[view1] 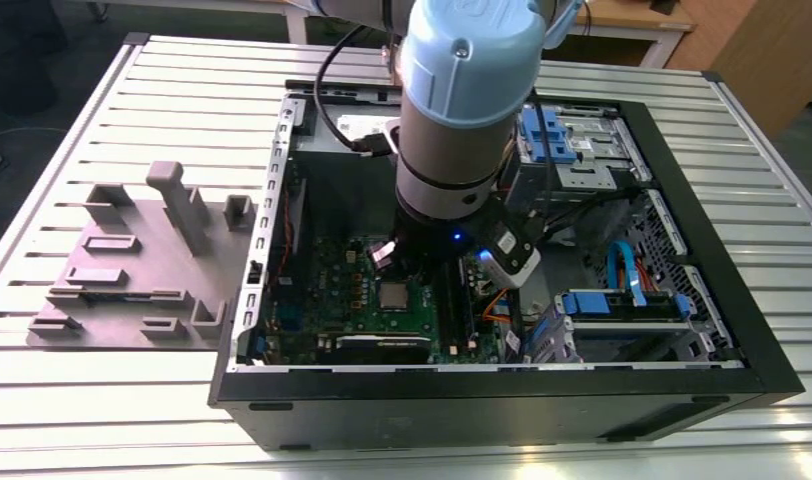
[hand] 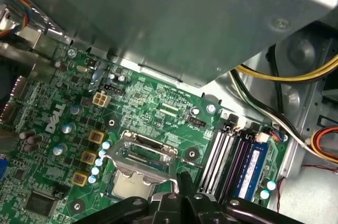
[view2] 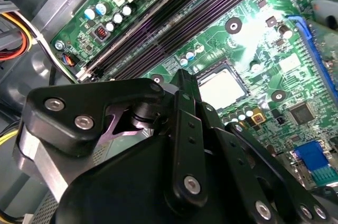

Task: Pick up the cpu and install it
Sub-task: 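Close the cpu cover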

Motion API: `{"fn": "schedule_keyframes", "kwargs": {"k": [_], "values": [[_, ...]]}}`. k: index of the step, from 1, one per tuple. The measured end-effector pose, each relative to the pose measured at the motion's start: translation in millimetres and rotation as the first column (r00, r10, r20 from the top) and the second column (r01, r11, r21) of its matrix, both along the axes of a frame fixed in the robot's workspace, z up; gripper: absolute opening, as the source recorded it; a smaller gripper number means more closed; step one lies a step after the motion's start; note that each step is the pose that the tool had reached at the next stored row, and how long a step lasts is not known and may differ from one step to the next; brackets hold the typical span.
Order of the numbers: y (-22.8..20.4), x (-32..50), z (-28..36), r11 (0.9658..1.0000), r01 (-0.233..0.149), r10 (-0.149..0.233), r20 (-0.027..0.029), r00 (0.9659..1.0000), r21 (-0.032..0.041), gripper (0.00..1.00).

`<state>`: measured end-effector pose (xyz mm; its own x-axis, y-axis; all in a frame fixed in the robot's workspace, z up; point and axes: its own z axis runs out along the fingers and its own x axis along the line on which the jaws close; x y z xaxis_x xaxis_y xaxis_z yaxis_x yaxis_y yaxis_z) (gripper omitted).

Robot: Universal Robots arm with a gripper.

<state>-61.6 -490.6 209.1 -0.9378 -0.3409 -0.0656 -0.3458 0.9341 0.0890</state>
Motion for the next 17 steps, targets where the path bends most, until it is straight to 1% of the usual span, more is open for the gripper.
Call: {"fn": "schedule_keyframes", "kwargs": {"k": [10, 17], "values": [[-9.0, 0.0, 0.0, 1.0000, -0.001, 0.001, 0.0000, 1.0000, 0.0079, 0.10], [-16.2, 0.6, 0.0, 1.0000, -0.002, 0.002, -0.0001, 1.0000, 0.0084, 0.10]]}}
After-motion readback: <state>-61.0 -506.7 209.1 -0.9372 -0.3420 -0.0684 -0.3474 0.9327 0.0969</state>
